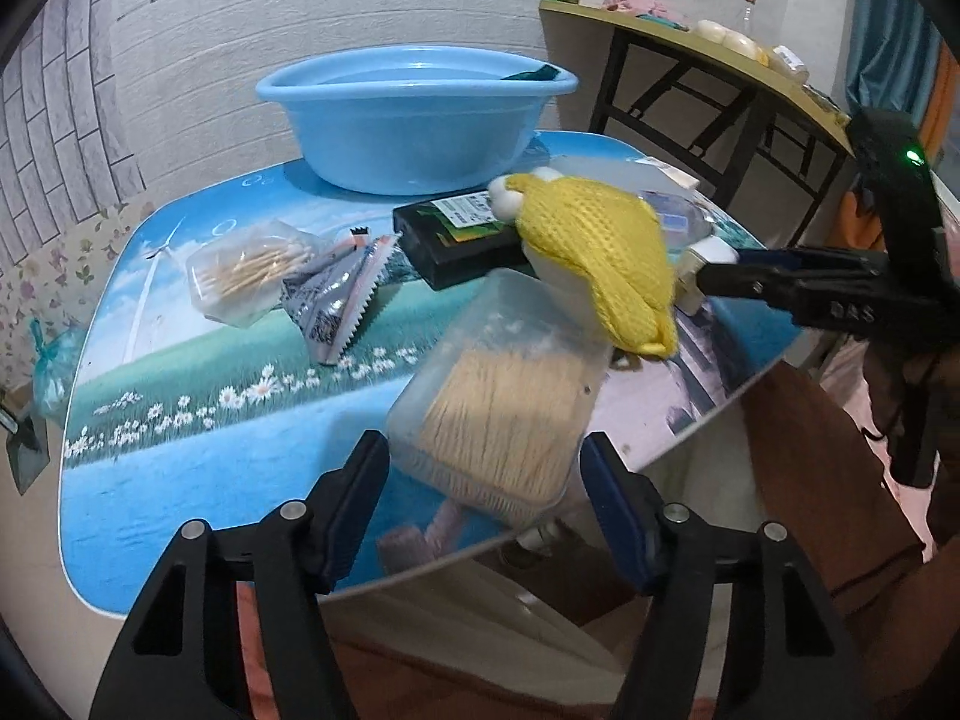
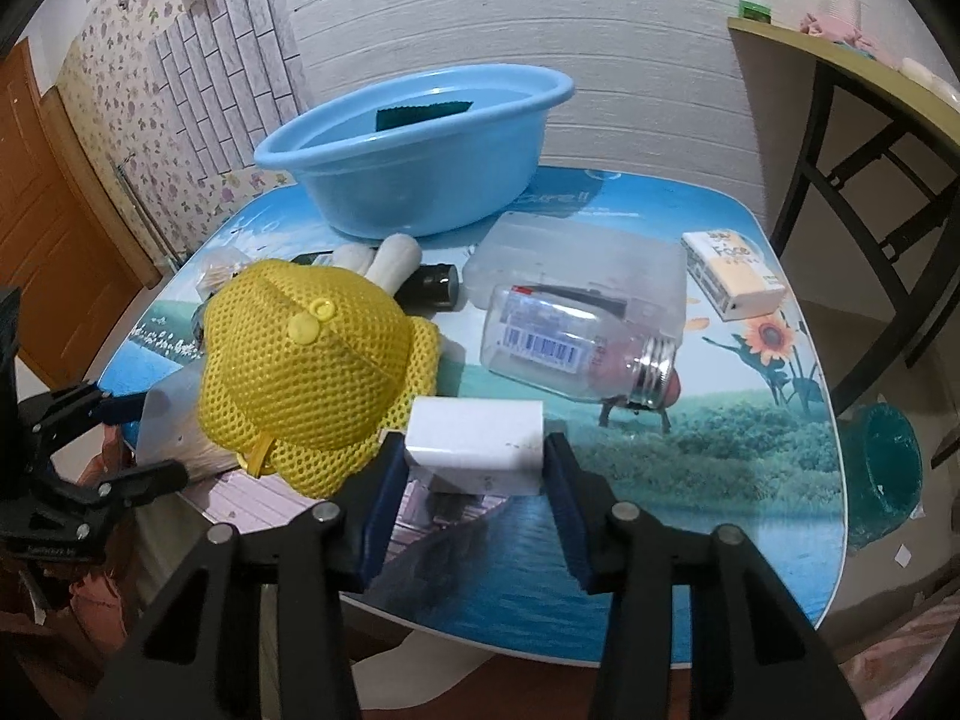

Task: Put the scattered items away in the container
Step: 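Move the left tool toward the clear toothpick box while the right tool approaches the white charger, then close the left tool on the clear toothpick box and lift it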

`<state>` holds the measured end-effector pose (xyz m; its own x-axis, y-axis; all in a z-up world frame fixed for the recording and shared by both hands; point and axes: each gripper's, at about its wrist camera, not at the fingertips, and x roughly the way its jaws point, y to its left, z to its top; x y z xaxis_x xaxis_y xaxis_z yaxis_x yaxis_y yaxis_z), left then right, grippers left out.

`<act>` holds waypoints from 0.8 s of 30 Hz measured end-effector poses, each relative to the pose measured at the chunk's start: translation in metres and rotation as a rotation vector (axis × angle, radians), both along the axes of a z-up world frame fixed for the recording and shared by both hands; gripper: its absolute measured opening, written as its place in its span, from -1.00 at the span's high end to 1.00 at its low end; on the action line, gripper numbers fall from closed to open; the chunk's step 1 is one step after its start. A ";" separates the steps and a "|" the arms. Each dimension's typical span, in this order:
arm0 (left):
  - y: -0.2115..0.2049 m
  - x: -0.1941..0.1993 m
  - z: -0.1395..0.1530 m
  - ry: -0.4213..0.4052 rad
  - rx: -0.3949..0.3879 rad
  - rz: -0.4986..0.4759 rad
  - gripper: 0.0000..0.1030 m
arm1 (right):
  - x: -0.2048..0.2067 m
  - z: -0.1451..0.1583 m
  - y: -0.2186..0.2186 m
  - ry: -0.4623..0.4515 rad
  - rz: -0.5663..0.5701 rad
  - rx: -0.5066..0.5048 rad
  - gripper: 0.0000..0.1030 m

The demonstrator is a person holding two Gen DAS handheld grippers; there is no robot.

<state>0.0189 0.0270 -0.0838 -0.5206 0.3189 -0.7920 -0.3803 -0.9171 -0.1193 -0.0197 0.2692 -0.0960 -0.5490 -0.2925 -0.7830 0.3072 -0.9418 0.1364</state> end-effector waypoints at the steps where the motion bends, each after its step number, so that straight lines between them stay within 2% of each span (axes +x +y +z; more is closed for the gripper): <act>1: 0.000 0.002 0.001 -0.002 0.002 -0.006 -0.29 | 0.000 0.000 0.002 0.001 -0.008 0.002 0.13; 9: -0.009 -0.002 -0.001 -0.004 -0.005 0.030 -0.37 | 0.001 0.000 0.021 -0.003 -0.081 0.007 0.13; 16: 0.006 -0.015 -0.002 0.022 -0.012 -0.045 -0.61 | 0.006 0.000 0.025 -0.004 -0.090 0.009 0.13; 20: 0.011 -0.025 -0.008 0.032 -0.038 -0.050 -0.59 | 0.009 0.000 0.024 -0.001 -0.079 0.003 0.13; 21: 0.010 -0.025 -0.008 0.031 -0.028 -0.054 -0.38 | 0.009 0.000 0.024 -0.001 -0.078 0.002 0.13; 24: 0.006 -0.022 -0.006 0.046 -0.025 -0.030 -0.36 | 0.010 0.000 0.024 -0.001 -0.077 0.001 0.13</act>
